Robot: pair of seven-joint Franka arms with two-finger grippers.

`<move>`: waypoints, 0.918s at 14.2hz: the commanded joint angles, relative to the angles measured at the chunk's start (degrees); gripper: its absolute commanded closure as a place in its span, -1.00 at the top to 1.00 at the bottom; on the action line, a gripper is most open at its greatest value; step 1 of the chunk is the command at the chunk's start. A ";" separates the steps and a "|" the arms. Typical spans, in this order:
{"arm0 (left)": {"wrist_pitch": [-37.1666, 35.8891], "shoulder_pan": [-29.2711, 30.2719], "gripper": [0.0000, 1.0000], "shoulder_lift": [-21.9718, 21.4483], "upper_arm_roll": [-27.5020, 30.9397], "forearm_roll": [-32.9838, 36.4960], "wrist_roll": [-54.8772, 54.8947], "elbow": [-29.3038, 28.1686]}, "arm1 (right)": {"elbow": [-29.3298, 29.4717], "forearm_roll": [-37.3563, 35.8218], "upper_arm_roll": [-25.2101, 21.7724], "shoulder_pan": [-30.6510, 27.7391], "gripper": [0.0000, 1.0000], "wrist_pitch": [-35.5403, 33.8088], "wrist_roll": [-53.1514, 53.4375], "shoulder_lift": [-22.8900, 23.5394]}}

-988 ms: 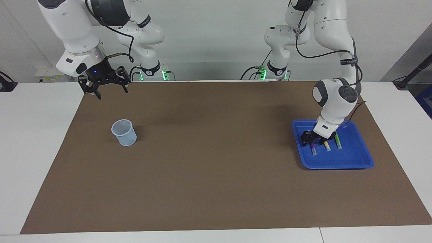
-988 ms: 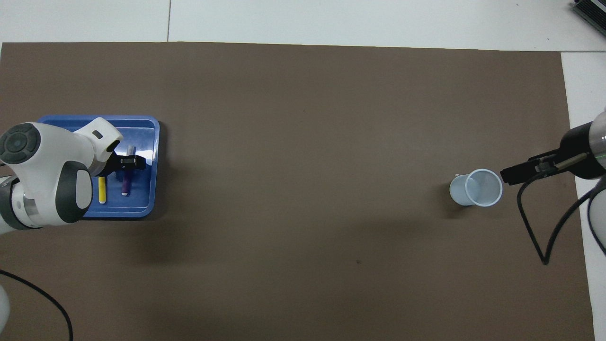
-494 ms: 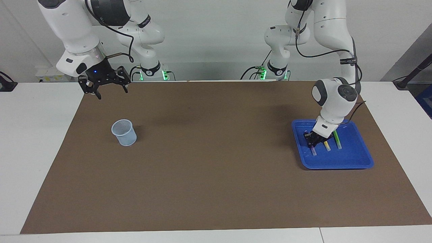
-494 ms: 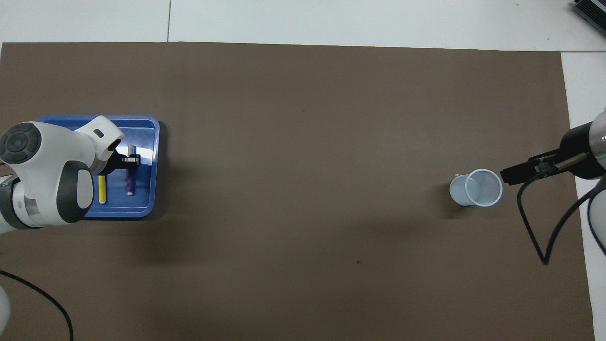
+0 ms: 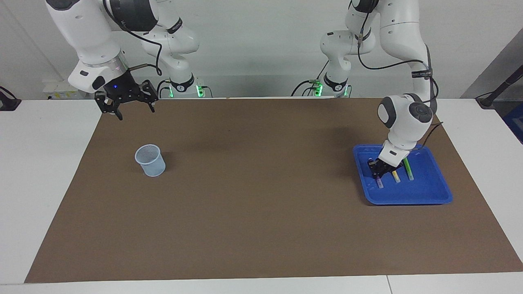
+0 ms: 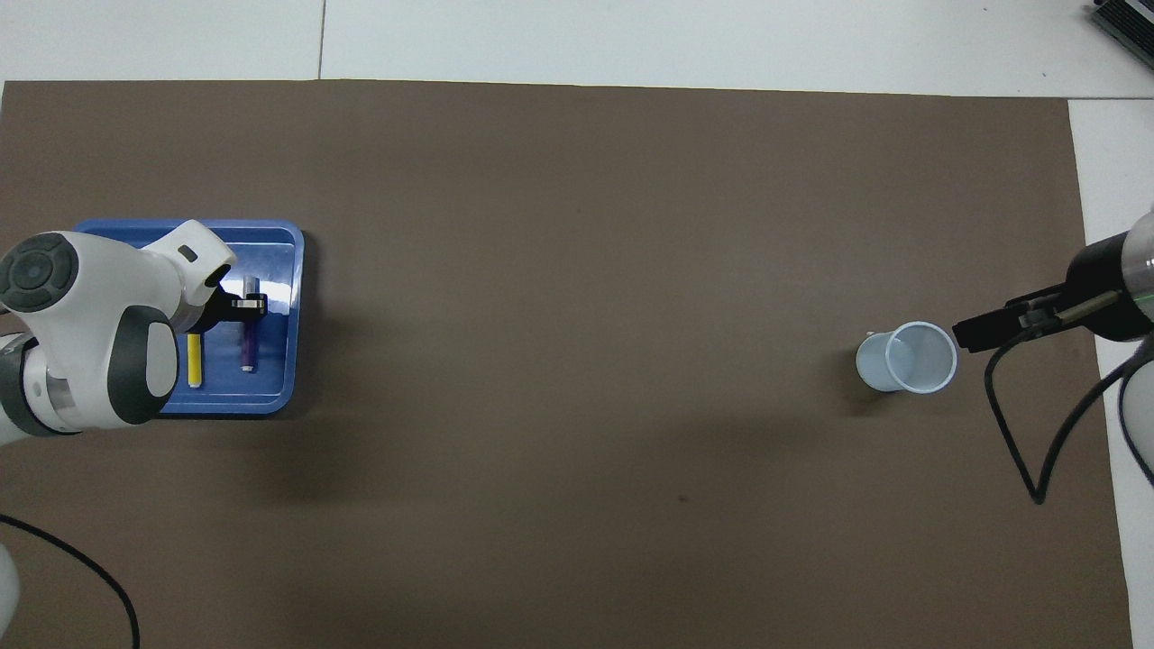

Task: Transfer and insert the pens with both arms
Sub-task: 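Lift the purple pen with the left gripper while the right gripper approaches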

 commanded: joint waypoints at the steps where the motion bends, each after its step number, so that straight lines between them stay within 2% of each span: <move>1: -4.60 -0.41 -1.00 0.24 0.89 -0.68 0.09 2.76 | -0.43 -0.40 0.17 0.04 1.00 -1.36 -0.35 -0.99; 5: -13.66 -0.41 -1.00 -0.28 0.89 -0.77 -0.87 8.91 | -0.34 -0.39 0.61 0.48 1.00 -1.27 -0.09 -2.13; 9: -18.68 -1.20 -1.00 -2.21 0.10 -0.94 -11.13 11.29 | -0.60 -0.39 0.52 -0.05 1.00 -1.19 -0.79 -2.83; 13: -21.40 -1.64 -1.00 -5.64 -0.17 -9.88 -21.95 11.74 | -4.11 1.79 0.61 0.48 1.00 -1.10 -0.10 -4.59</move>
